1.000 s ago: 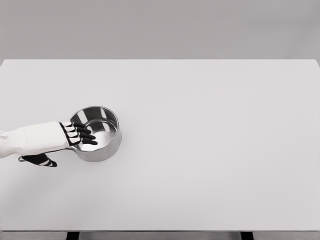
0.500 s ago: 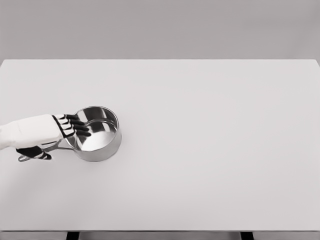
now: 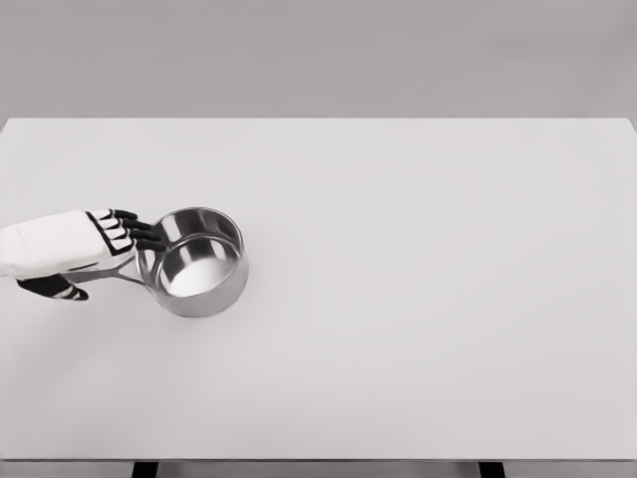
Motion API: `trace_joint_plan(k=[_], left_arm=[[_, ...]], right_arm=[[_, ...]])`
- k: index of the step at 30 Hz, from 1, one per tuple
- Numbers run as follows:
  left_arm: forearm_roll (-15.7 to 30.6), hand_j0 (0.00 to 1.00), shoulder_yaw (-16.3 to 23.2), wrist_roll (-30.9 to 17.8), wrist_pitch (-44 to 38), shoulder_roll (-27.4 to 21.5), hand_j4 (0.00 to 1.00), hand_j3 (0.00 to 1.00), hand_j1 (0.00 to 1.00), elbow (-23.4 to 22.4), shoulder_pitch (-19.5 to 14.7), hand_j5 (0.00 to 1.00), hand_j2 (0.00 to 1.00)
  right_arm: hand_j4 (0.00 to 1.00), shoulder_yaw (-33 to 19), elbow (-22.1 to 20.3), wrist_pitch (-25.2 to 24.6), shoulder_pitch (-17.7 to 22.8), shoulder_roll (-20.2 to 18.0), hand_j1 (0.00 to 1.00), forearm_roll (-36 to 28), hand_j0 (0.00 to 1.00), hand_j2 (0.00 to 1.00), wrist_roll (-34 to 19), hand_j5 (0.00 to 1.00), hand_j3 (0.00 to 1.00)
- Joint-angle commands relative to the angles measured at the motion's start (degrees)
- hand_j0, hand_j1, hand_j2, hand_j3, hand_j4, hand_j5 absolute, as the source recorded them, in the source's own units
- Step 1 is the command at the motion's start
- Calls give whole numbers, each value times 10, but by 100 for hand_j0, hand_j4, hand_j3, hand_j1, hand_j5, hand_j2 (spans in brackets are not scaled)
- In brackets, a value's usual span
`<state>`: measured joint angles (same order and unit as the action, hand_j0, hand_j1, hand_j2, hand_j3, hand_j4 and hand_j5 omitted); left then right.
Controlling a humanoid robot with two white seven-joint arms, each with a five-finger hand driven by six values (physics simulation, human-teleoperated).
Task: Rotate pot handle
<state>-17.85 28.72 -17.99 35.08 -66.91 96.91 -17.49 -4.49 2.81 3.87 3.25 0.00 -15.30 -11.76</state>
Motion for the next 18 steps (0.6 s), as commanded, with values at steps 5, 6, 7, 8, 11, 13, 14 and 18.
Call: trace_joint_plan(k=[5,6,7,8,11,13,14,18], left_arm=[[3,100,-15,0,-1,13,100,100,100,-25,2,100,100],[3,100,-15,1,-1,13,100,100,100,-29,2,100,100],[3,100,-16,0,-1,13,100,100,100,-32,2,100,100],[3,100,-21,0,-1,13,100,100,100,-37,3,100,100],[3,100,-23,0,-1,18,100,100,100,-47,2,100,100],[3,100,-31,-1,-1,23,100,100,100,-50,2,100,100],[3,100,-31,0,-1,23,100,100,100,-52,2,100,100],[3,100,-32,-1,-1,23,100,100,100,-57,2,100,100]], right_arm=[[100,0,0,0,0,0,100,0,100,100,0,100,100],[100,0,0,0,0,0,100,0,100,100,0,100,100],[100,0,0,0,0,0,100,0,100,100,0,100,100],[100,0,0,0,0,0,100,0,100,100,0,100,100],[100,0,0,0,0,0,100,0,100,100,0,100,100],[100,0,0,1,0,0,100,0,100,100,0,100,100],[100,0,0,0,0,0,100,0,100,100,0,100,100],[100,0,0,0,0,0,100,0,100,100,0,100,100]])
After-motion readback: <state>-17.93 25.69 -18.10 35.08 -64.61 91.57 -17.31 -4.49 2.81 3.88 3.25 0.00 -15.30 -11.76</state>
